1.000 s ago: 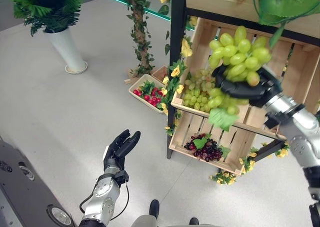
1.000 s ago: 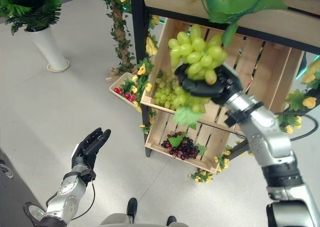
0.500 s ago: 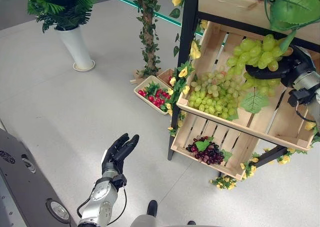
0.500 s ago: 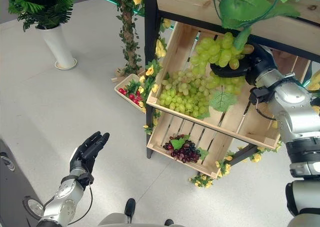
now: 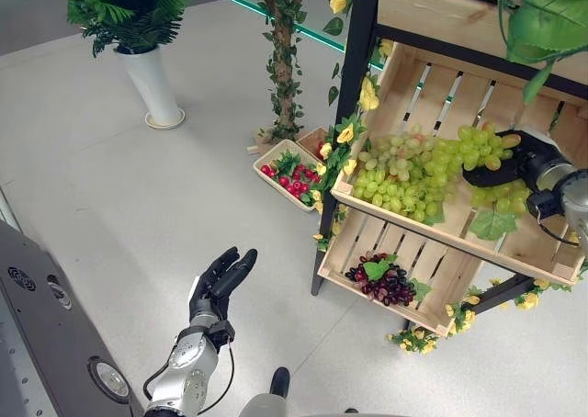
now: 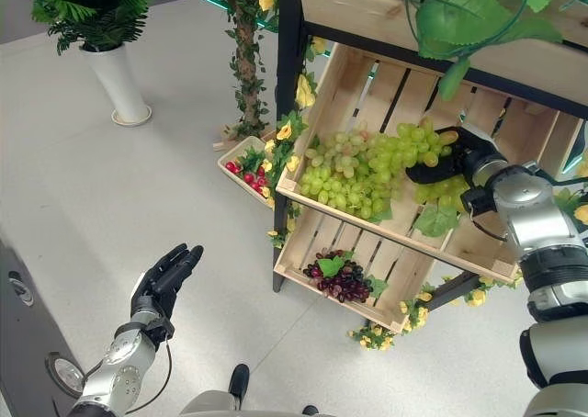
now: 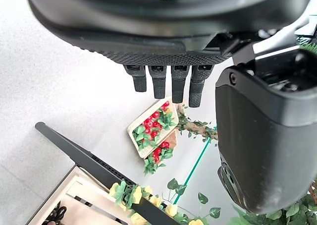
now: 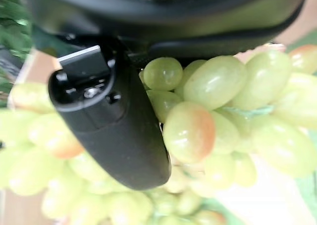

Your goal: Pick up the fruits from the basket on one side to the basket on the other side

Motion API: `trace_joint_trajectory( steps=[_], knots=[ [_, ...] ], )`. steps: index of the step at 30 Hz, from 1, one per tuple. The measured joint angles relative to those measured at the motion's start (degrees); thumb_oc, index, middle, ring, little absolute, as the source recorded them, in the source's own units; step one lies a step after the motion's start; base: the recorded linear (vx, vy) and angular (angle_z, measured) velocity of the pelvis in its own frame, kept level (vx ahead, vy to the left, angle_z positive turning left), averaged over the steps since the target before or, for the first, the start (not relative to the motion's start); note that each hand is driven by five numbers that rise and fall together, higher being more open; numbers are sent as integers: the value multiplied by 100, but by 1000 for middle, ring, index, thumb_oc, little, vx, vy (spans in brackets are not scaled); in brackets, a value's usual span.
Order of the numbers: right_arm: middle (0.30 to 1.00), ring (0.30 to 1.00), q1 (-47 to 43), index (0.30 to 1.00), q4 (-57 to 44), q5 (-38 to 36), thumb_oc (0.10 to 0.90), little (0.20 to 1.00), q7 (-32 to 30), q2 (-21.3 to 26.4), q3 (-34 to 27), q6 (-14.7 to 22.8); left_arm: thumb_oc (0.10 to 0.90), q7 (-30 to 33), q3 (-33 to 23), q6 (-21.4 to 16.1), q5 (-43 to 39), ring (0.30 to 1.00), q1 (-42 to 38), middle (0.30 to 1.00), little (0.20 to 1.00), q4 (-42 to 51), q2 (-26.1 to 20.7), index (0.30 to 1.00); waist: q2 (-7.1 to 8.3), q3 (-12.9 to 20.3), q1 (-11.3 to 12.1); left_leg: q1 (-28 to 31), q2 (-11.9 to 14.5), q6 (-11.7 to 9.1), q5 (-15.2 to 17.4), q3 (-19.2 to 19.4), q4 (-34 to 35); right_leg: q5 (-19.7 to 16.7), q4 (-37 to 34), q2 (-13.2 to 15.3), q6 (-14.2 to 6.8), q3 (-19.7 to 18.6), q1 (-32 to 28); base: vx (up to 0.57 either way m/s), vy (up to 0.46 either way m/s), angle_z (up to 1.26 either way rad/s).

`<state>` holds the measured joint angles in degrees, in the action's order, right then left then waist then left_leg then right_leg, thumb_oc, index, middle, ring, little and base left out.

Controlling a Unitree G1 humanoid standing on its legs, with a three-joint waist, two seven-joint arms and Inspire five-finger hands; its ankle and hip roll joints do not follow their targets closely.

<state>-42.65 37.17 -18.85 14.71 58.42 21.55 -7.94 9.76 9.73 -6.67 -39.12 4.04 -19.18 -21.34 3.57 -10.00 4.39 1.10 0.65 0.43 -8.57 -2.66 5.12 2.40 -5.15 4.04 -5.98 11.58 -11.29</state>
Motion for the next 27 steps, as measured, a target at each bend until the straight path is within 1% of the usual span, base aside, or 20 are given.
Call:
trace_joint_trajectory(
  steps=[2, 3, 4, 7, 16, 17, 18, 20, 27],
  knots=[
    [300, 300, -13, 300, 124, 155, 400, 300, 23, 0, 20, -128, 800, 2, 25, 0, 0, 900, -27, 900, 900, 0, 2, 900, -2, 1, 5, 0, 0, 0, 0, -1, 0, 0, 0, 1, 0, 2, -1, 0, 0, 0],
    [300, 300, -96, 300, 274, 272, 400, 300, 71, 0, 127, -221, 800, 26, 23, 0, 0, 900, -28, 900, 900, 0, 1, 900, -5, 3, 3, 3, 0, 0, 0, -1, 0, 0, -1, 1, 0, 1, -1, 0, 0, 0],
    [300, 300, -127, 300, 352, 271, 400, 300, 106, 0, 160, -348, 800, 43, 23, 0, 0, 900, -29, 900, 900, 0, 1, 900, -7, 4, 4, 3, 1, 0, 0, -1, 0, 0, -1, 1, 0, 1, -1, 0, 0, 0],
    [300, 300, -180, 300, 614, 281, 400, 300, 252, -4, 165, -538, 800, 58, 23, 0, 0, 900, -28, 900, 900, -5, 0, 900, -16, 9, 14, 6, 1, 0, 0, -1, 0, 0, -2, 6, 0, 2, -6, 0, 0, 0],
    [300, 300, -314, 300, 1034, 374, 400, 300, 438, -12, 170, -679, 800, 53, 20, 0, -8, 900, -31, 900, 900, -8, 0, 900, -106, 60, 62, 26, 4, 0, 0, 1, 0, -1, -3, 6, 1, 2, -25, 0, 0, 0],
    [794, 794, -320, 794, 1044, 395, 729, 794, 438, -12, 170, -680, 800, 53, 19, 0, -9, 900, -31, 900, 900, -8, 0, 900, -113, 65, 69, 29, 5, 0, -1, 0, 0, -1, -3, 5, 1, 2, -27, 0, 0, 0],
    [900, 900, -320, 900, 1054, 406, 800, 900, 438, -12, 170, -681, 800, 53, 20, 0, -10, 900, -31, 900, 900, -8, 0, 900, -113, 65, 77, 32, 6, -1, -1, 0, 0, -1, -3, 4, 1, 2, -29, 0, 0, 0],
    [900, 900, -320, 900, 1108, 491, 800, 900, 437, -12, 170, -681, 800, 52, 35, 0, -11, 900, -32, 900, 900, -8, 0, 900, -113, 65, 119, 34, 9, -2, -2, 1, 0, -1, -3, 3, 2, 1, -30, 0, 0, 0],
    [900, 900, -325, 900, 1102, 493, 800, 900, 432, -12, 169, -680, 800, 60, 101, 0, -23, 900, -32, 900, 900, -8, -14, 900, -103, 71, 127, 39, 9, -1, -2, 1, 0, -3, -3, 3, 2, -1, -35, 0, 0, 0]
  ],
)
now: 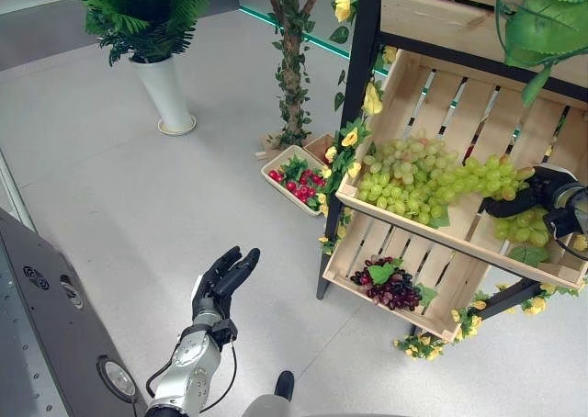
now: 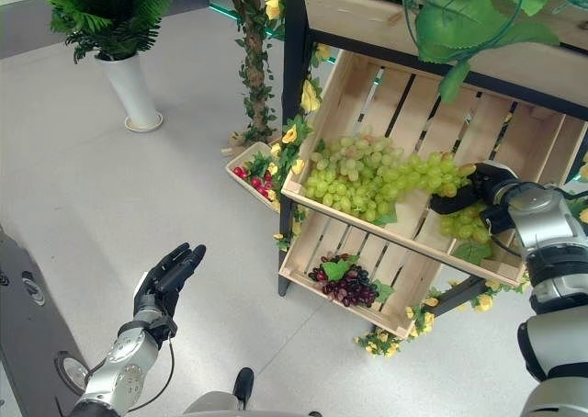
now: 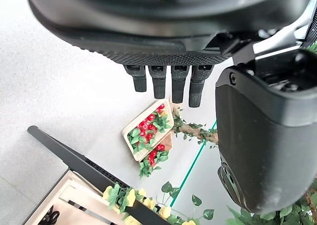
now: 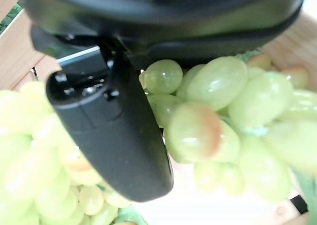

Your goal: Pick up the fruits from the basket on one side to the basket on the other side

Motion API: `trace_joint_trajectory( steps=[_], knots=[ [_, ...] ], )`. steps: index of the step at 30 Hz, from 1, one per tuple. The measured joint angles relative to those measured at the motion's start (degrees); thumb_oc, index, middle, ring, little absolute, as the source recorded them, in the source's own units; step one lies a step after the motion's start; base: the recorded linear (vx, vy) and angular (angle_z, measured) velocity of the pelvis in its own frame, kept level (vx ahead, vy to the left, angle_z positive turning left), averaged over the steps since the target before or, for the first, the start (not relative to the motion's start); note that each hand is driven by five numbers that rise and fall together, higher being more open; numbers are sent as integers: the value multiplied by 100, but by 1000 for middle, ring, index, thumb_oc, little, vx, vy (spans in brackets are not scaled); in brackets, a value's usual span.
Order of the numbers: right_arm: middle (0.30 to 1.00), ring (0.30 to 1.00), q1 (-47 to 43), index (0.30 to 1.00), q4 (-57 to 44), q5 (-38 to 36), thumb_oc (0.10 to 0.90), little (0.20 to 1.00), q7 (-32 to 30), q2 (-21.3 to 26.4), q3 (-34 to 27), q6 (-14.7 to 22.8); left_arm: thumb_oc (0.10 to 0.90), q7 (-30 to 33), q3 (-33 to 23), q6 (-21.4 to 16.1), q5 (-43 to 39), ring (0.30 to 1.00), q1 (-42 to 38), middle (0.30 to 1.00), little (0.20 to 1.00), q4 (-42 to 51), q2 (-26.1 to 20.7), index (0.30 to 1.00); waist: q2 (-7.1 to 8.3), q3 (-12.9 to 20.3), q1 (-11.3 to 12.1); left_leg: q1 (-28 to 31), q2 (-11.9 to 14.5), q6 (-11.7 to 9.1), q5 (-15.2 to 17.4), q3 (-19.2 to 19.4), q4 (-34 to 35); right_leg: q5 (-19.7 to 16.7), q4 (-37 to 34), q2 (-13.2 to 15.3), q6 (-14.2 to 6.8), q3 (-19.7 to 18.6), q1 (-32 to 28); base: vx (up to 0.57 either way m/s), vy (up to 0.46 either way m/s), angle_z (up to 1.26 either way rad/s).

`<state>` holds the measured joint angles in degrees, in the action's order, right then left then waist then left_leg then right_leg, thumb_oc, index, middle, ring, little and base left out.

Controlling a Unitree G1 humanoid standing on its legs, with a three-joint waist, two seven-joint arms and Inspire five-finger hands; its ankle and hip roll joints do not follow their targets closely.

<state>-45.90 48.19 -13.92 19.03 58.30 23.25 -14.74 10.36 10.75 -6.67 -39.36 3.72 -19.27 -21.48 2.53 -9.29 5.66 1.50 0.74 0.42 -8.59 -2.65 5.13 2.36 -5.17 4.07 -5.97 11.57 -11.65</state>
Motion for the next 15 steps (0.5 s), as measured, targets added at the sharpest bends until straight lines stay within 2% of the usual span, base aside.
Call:
trace_joint_trajectory(
  steps=[15],
  knots=[
    [900, 900, 3, 900, -173, 0, 800, 900, -145, 0, 0, 3, 800, -1, 5, 0, -97, 900, 1, 900, 900, 0, -24, 900, 3, 1, -22, 0, 2, 2, 2, 20, 1, -2, 0, 3, -1, -20, 11, 0, 0, 0]
  ],
)
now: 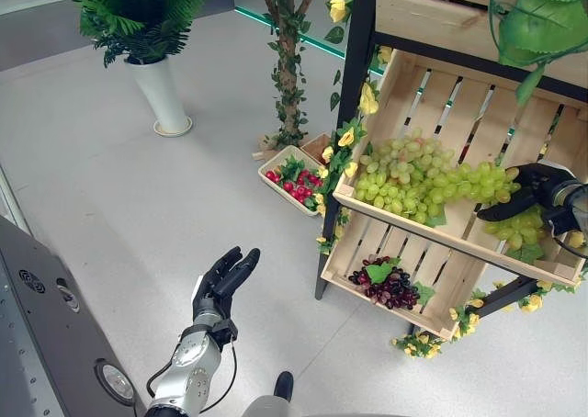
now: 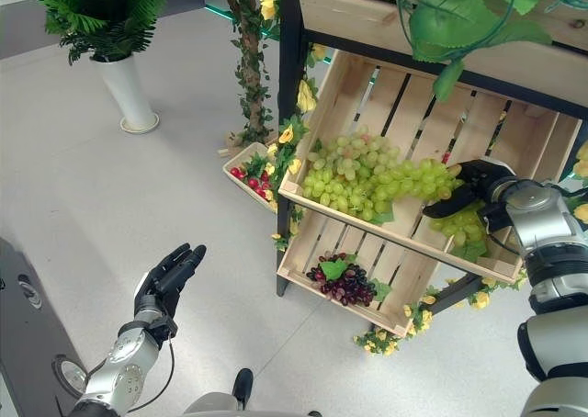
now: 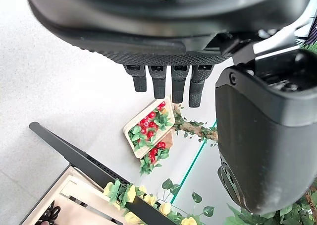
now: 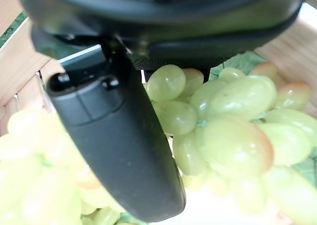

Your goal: Pick up the fruits from the basket on one side to the basket on the other side

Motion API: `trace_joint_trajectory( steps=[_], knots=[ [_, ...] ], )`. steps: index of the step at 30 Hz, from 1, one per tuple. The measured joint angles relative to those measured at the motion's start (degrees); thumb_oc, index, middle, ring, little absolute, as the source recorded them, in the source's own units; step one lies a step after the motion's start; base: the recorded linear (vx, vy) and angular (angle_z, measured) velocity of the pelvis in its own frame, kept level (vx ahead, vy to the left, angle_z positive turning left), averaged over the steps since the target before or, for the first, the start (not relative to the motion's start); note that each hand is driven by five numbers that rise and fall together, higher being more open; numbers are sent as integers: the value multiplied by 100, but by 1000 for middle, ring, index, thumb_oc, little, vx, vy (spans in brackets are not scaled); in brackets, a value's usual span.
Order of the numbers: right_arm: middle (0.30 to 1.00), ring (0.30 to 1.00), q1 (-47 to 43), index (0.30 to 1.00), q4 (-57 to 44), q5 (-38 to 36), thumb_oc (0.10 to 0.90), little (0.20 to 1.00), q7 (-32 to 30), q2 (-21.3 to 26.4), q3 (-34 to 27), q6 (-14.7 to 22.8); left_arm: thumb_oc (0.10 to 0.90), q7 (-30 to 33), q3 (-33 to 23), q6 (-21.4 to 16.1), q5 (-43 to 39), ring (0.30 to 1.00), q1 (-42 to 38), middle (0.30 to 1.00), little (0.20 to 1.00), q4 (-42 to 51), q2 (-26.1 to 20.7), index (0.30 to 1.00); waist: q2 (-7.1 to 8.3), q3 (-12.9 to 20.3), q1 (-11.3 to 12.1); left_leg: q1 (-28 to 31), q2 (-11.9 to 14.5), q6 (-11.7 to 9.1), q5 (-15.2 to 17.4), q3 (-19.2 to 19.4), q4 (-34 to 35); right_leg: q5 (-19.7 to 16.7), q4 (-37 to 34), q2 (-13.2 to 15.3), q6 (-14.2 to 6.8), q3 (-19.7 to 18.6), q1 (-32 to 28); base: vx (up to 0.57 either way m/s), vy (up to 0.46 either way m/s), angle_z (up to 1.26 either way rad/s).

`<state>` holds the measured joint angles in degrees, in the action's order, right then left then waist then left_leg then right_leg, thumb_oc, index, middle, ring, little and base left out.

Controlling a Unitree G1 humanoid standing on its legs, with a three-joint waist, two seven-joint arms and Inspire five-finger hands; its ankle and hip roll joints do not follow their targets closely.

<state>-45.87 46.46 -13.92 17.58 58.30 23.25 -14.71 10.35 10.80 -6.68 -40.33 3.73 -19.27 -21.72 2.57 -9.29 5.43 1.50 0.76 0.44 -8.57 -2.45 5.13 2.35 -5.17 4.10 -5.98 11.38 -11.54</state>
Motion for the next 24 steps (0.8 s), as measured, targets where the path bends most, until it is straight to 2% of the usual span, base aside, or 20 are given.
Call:
trace_joint_trajectory(
  steps=[8, 18, 24],
  knots=[
    [900, 900, 42, 900, -733, 49, 800, 900, -483, 0, 0, 9, 800, 0, 6, 0, -1, 900, 24, 900, 900, 0, -53, 900, 0, 0, -143, -3, 13, 3, 4, 104, 0, -1, 0, 7, -2, -26, 33, -1, 0, -3],
    [900, 900, 78, 900, -1403, 818, 800, 900, -1731, 1, -14, 293, 800, 51, 32, -1, -102, 900, 33, 900, 900, 1, -104, 900, -1, 0, -284, -15, 6, 23, 22, 144, 0, -4, 0, 23, -6, -134, 81, -4, 4, -3],
    [900, 900, 98, 900, -1752, 1342, 800, 900, -2041, 3, -34, 314, 800, 56, 107, -1, -103, 900, 41, 900, 900, 2, -112, 900, -7, 0, -371, -16, 8, 51, 61, 173, 1, -3, 0, 28, -6, -156, 100, -4, 3, -1]
  ],
)
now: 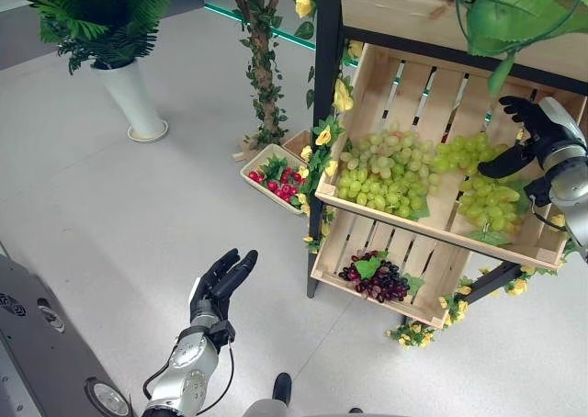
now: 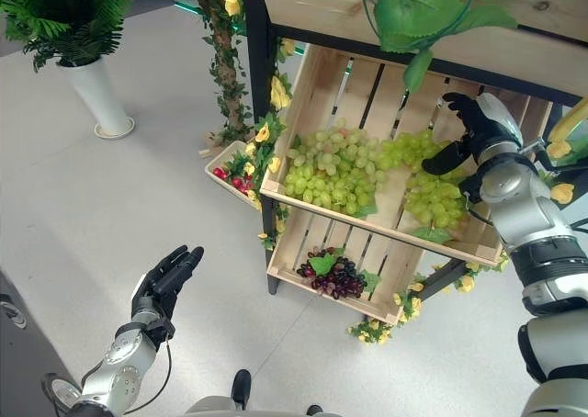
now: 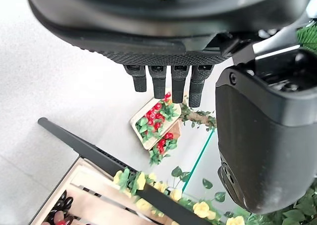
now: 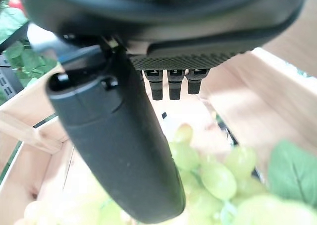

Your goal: Pick up the fruits from the basket on one side to the basket on the other side

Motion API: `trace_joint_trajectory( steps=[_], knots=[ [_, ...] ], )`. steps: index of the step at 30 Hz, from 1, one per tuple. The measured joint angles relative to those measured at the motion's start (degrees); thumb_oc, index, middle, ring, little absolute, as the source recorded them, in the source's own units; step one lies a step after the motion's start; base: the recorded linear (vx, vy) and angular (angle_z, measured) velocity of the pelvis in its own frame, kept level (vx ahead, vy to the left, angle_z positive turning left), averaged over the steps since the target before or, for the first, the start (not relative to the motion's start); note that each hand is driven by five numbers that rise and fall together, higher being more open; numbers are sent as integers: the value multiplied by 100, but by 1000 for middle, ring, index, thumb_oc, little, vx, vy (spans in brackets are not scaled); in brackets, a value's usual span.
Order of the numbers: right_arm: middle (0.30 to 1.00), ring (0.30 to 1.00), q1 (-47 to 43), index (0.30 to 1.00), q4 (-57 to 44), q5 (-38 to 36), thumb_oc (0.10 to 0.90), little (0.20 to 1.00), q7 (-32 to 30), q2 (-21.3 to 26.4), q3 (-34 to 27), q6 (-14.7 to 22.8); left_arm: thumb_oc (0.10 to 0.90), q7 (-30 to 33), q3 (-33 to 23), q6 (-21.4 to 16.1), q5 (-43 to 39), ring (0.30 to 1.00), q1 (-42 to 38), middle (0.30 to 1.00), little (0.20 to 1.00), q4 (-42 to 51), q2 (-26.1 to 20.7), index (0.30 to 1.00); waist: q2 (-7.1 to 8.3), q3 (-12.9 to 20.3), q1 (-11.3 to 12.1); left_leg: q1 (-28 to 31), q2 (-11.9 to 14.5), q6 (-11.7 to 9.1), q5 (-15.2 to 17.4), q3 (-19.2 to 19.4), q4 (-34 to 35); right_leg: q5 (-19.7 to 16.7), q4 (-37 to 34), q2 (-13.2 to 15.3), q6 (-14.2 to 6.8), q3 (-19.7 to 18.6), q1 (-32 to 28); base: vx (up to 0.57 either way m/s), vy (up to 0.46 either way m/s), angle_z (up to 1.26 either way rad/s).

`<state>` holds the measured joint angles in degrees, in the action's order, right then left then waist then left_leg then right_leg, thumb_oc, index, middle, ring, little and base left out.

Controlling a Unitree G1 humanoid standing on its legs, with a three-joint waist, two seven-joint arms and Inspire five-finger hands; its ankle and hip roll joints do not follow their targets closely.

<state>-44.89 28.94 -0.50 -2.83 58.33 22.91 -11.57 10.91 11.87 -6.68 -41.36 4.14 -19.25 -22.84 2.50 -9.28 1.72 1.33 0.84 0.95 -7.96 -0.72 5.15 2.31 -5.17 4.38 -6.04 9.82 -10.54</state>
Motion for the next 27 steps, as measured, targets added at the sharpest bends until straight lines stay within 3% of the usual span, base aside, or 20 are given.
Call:
trace_joint_trajectory(
  steps=[4, 9, 16, 27],
  knots=[
    [900, 900, 35, 900, -227, 463, 800, 900, -107, 6, -1, 45, 800, 1, 56, 0, -1, 900, 1, 900, 900, 2, -6, 900, -9, 1, -36, 0, 2, -14, 1, 27, 0, 4, 0, 3, 2, -5, 10, -9, 2, -2],
    [900, 900, 238, 900, -818, 437, 800, 900, -104, 11, -24, 116, 800, 0, 86, 0, -1, 900, -3, 900, 900, 23, -5, 900, -40, 8, -80, 1, 8, -24, 8, 64, 0, 7, 0, 5, 3, -12, 23, -6, 1, -3],
    [900, 900, 983, 900, -1743, -478, 800, 900, 251, 0, -459, 261, 800, -8, 77, 2, 5, 900, 9, 900, 900, 29, 6, 900, -43, 9, -75, 1, 8, -18, 15, 83, 0, 10, 1, 3, 7, -9, 19, 0, 0, 0],
    [900, 900, 1929, 900, -2940, -1012, 800, 900, 762, -304, -968, 322, 800, -10, -2, 5, 17, 900, 24, 900, 900, 37, 45, 900, -36, 12, -123, 4, 12, 10, 39, 119, 0, 8, 3, 3, 5, -60, 31, 1, -2, 0]
  ],
)
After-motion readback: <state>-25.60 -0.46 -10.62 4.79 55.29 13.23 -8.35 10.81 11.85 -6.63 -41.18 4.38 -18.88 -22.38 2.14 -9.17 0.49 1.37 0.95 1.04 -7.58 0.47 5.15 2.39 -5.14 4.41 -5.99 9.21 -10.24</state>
